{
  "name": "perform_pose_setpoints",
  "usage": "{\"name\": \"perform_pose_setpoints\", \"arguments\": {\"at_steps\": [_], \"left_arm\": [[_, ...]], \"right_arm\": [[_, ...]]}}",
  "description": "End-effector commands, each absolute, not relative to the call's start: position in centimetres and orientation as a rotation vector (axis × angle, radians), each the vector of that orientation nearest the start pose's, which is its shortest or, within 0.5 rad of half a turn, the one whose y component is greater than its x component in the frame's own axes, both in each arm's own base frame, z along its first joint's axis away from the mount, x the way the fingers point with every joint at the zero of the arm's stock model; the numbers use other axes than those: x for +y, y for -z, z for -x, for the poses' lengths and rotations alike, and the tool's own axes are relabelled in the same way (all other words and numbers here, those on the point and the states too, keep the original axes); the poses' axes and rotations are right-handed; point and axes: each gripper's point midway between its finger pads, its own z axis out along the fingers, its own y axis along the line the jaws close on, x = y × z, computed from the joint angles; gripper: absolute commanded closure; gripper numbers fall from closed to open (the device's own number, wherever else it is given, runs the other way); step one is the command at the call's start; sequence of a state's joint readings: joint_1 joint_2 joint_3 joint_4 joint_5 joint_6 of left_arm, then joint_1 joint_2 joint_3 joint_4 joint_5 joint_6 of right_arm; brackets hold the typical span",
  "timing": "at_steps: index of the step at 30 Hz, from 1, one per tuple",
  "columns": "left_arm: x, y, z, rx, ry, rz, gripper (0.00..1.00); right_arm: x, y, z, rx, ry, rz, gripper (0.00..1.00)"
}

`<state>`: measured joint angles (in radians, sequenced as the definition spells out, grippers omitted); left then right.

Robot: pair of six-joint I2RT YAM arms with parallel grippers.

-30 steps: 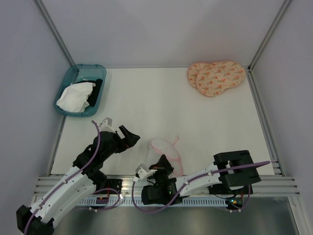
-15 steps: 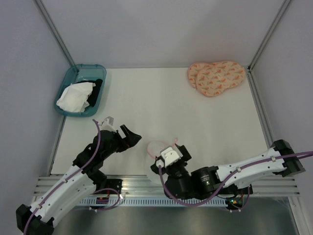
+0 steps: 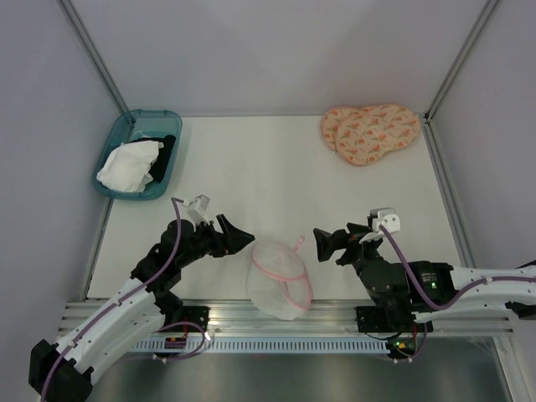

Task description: Unzip the laundry bag and remove the bra

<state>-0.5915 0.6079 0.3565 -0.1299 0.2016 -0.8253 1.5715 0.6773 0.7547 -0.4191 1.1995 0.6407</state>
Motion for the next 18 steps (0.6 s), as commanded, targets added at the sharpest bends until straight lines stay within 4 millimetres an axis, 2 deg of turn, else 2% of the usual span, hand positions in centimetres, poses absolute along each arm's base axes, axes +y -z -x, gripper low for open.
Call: {"name": "perform_pose_setpoints", "arguments": {"at_steps": [1,4,5,7,10,18], "left_arm": [[-21.4,-17.5,-18.5,1.968,1.173,-0.032,0.14],[-21.2,-18.3,-18.5,1.936,1.173,-0.033,0.10],[-21.2,-18.5,-18.6,1.928,1.173,-0.032,0.05],[-21.1,-18.7,-18.5,1.919,1.173,-0.038,0.06],[-21.1,-18.8,-18.5,1.919,1.179,-0.031,0.00],[-21.3,-18.7,-18.3,1.953,1.174,-0.053,0.00]], "right_arm": [[19.6,-25.9,-15.3,1.735,-0.530,0.002,0.02],[19.5,-25.2,-15.3,1.745,-0.517,0.003,0.02],[19.6,-25.0,-15.2,1.749,-0.519,0.010,0.02],[19.8,-24.9,-15.2,1.754,-0.515,0.015,0.02],[19.7,-24.7,-15.3,1.756,-0.503,0.015,0.02],[20.1,-24.5,-15.2,1.764,-0.500,0.030,0.02]]}}
